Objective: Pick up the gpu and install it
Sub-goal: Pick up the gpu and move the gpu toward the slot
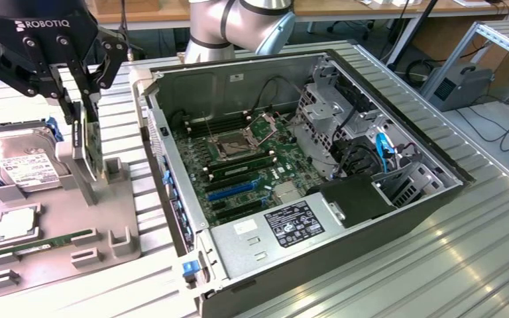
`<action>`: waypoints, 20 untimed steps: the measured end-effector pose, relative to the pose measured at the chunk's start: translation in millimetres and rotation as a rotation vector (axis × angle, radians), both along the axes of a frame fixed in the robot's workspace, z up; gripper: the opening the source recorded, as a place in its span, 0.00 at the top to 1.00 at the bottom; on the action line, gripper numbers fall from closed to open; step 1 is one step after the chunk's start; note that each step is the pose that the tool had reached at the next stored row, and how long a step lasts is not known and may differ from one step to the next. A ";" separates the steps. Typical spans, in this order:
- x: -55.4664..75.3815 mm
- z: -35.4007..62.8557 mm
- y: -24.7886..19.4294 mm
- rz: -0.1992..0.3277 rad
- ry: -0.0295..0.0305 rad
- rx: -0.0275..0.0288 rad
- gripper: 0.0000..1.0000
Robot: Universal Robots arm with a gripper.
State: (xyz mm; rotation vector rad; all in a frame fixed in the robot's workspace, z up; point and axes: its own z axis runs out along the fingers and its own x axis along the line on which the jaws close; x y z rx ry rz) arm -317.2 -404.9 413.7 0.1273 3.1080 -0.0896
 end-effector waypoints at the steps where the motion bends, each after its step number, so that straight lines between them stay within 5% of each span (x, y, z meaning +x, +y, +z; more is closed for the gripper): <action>1: 0.0 0.4 0.0 0.000 0.0000 0.0000 0.73; 20: 0.0 9.7 0.0 0.000 0.0001 -0.0001 0.73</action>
